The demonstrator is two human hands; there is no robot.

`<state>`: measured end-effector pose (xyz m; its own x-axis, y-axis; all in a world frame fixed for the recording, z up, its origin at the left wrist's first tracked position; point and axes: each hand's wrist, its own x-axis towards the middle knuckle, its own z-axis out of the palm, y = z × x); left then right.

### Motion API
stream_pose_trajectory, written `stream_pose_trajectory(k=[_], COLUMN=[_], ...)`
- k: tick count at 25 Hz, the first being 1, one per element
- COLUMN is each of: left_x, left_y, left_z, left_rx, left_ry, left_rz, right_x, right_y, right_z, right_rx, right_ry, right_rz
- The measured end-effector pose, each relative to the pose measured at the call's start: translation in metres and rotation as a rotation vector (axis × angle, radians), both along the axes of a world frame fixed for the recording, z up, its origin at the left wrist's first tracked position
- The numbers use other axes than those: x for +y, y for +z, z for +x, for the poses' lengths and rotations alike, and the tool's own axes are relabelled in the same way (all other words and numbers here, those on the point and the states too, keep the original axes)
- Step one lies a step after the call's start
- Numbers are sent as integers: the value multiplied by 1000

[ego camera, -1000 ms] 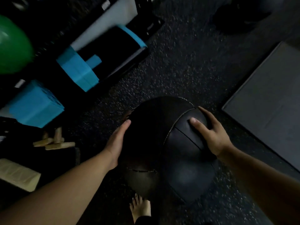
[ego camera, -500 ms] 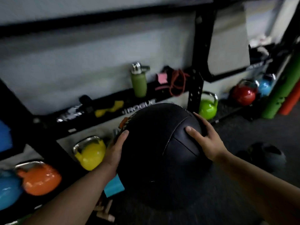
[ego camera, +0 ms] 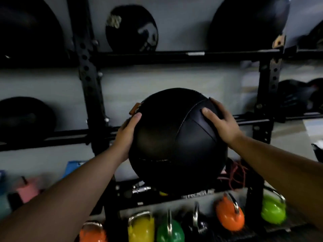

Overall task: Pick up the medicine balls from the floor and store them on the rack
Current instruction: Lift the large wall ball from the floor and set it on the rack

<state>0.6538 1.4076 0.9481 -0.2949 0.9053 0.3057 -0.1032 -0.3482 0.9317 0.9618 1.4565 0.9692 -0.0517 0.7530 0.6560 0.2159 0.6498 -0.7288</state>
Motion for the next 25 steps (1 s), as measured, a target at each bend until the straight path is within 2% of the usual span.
stream_pose_trajectory(k=[6, 9, 12, 15, 19, 22, 25], left_x=[20, 59, 111, 166, 222, 228, 215], left_y=[125, 158, 149, 124, 117, 119, 112], left_z=[-81, -114, -144, -153, -126, -128, -136], left_rx=[106, 152, 298, 445, 722, 691, 720], left_ry=[74, 128, 253, 531, 715, 788, 745], left_rz=[48, 90, 41, -77, 126, 239, 222], right_x=[45, 93, 165, 241, 303, 318, 304], right_y=[98, 122, 112, 101, 121, 125, 120], right_z=[-86, -121, -155, -195, -235, -252, -254], right_rx=[93, 174, 113, -27, -71, -113, -206], right_ry=[65, 99, 102, 120, 4, -47, -34], right_rz=[156, 165, 121, 27, 32, 56, 112])
